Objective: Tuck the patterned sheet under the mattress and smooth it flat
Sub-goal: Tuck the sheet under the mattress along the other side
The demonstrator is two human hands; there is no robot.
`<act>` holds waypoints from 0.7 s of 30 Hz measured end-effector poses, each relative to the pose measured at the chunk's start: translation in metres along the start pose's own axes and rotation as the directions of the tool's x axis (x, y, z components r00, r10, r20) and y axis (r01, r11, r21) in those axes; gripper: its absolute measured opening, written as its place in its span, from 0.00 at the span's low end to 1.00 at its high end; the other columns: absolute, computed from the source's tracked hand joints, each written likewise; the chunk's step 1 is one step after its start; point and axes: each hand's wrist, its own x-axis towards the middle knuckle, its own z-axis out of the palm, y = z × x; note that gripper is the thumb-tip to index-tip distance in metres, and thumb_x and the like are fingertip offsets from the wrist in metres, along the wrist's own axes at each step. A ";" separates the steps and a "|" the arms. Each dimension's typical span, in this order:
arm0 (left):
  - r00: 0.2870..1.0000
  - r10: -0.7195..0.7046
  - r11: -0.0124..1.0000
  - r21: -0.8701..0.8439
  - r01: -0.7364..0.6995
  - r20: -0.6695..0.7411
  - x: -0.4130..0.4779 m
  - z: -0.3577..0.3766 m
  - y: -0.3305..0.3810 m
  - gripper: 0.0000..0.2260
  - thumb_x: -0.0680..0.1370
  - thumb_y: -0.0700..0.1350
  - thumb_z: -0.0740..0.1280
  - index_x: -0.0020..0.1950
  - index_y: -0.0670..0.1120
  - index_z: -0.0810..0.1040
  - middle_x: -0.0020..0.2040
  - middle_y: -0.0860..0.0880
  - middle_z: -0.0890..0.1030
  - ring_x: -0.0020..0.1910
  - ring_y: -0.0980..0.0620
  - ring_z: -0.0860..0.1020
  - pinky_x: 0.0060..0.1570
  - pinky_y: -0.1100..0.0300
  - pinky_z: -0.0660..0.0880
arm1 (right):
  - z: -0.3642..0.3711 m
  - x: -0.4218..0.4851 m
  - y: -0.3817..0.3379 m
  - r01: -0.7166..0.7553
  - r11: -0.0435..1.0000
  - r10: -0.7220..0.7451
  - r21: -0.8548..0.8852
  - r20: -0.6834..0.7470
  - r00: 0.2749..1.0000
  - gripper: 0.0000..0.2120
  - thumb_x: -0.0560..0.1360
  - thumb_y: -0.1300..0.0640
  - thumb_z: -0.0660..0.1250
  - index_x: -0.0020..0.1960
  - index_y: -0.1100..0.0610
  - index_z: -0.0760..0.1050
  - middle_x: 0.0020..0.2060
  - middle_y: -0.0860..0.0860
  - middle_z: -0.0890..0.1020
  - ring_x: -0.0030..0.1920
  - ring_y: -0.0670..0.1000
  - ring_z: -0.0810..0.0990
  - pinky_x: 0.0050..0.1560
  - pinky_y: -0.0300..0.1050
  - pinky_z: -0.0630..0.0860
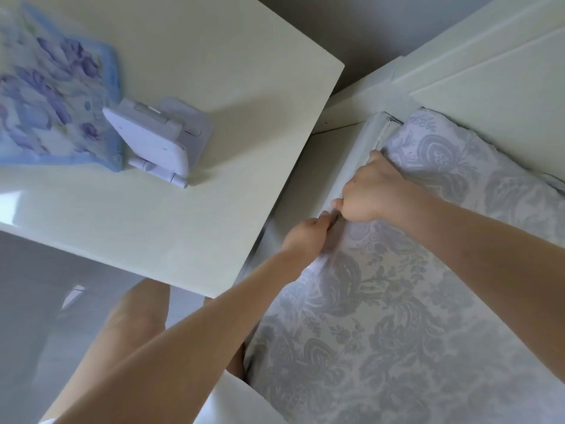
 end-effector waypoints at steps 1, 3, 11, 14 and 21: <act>0.995 0.064 0.997 -0.049 -0.068 -0.077 -0.006 -0.005 -0.014 0.19 0.81 0.52 0.54 0.54 0.41 0.78 0.49 0.44 0.81 0.52 0.42 0.77 0.54 0.52 0.72 | 0.000 -0.001 0.000 0.002 1.000 -0.002 0.013 0.004 1.000 0.29 0.81 0.44 0.40 0.61 0.55 0.75 0.61 0.54 0.77 0.64 0.53 0.71 0.71 0.55 0.48; 0.983 0.086 0.993 -0.064 -0.097 -0.160 -0.017 -0.010 -0.044 0.15 0.80 0.48 0.54 0.49 0.41 0.77 0.46 0.44 0.81 0.48 0.42 0.77 0.49 0.52 0.74 | 0.001 -0.003 0.000 -0.003 0.999 0.003 0.032 -0.003 1.000 0.29 0.81 0.43 0.40 0.59 0.56 0.76 0.58 0.54 0.79 0.63 0.54 0.72 0.71 0.55 0.48; 0.986 -0.145 0.989 0.036 0.143 0.084 -0.004 0.001 -0.095 0.22 0.79 0.58 0.53 0.49 0.42 0.78 0.50 0.43 0.80 0.47 0.47 0.76 0.53 0.59 0.71 | 0.014 -0.011 -0.011 -0.091 0.992 0.116 0.085 -0.355 0.928 0.29 0.80 0.44 0.42 0.44 0.54 0.80 0.45 0.51 0.83 0.55 0.55 0.79 0.72 0.60 0.49; 0.950 -0.240 0.946 -0.172 0.275 0.199 0.000 0.012 -0.096 0.22 0.79 0.60 0.54 0.56 0.45 0.78 0.57 0.48 0.79 0.56 0.47 0.76 0.60 0.57 0.72 | 0.022 -0.039 -0.046 -0.015 0.973 0.167 0.230 -0.656 0.736 0.28 0.77 0.46 0.45 0.37 0.55 0.81 0.34 0.51 0.82 0.41 0.56 0.81 0.65 0.57 0.60; 0.965 -0.094 0.987 -0.106 0.123 0.245 -0.008 0.010 -0.104 0.27 0.81 0.60 0.47 0.67 0.45 0.73 0.65 0.45 0.76 0.65 0.46 0.73 0.65 0.53 0.69 | 0.024 -0.039 -0.109 0.028 0.997 -0.023 0.069 -0.067 0.997 0.26 0.81 0.46 0.42 0.56 0.52 0.78 0.54 0.49 0.81 0.57 0.51 0.74 0.67 0.57 0.53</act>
